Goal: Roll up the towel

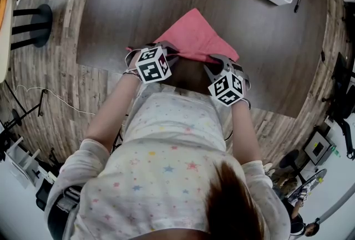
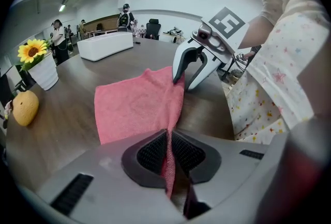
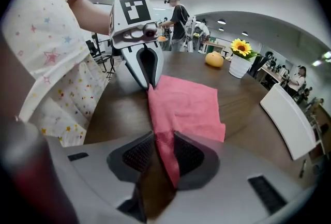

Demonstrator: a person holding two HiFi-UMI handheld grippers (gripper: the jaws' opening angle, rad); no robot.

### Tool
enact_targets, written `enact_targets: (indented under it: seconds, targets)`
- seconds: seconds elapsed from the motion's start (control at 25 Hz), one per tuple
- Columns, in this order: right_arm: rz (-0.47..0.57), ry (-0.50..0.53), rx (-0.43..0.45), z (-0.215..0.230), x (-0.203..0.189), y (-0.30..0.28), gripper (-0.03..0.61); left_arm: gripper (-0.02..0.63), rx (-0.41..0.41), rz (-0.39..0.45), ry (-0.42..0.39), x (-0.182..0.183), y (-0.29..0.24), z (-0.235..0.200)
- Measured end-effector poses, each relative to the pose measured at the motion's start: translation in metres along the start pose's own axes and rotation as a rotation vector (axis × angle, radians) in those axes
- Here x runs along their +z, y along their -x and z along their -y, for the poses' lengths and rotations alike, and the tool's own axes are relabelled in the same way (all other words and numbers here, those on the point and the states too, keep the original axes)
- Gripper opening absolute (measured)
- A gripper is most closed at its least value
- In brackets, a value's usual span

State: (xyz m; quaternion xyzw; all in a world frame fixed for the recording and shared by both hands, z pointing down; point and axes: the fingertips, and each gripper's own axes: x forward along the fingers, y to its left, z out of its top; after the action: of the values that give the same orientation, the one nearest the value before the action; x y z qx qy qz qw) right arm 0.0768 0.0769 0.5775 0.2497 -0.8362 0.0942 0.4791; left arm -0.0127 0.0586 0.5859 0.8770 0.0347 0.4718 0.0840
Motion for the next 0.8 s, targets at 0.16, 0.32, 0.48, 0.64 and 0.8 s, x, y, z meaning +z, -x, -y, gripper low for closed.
enact_targets:
  seconds: [0.16,0.32,0.48,0.64,0.8]
  targets:
    - [-0.002,0.029,-0.006,0.003,-0.008,0.006,0.114,0.035,0.025,-0.005,-0.012,-0.001,0.001,0.003]
    - [0.004,0.032,-0.009,0.006,-0.011,0.007,0.082,0.035,0.057,-0.012,-0.04,-0.007,0.003,0.001]
    - [0.012,0.0,0.044,0.005,-0.01,0.011,0.028,0.026,0.032,-0.034,-0.033,-0.007,0.005,0.004]
    - [0.01,-0.013,0.137,-0.01,-0.01,0.015,0.025,0.026,-0.037,-0.073,-0.043,-0.014,0.007,0.019]
    - [-0.023,-0.08,0.27,-0.03,-0.015,0.02,0.025,0.026,-0.132,-0.09,0.006,-0.02,0.009,0.04]
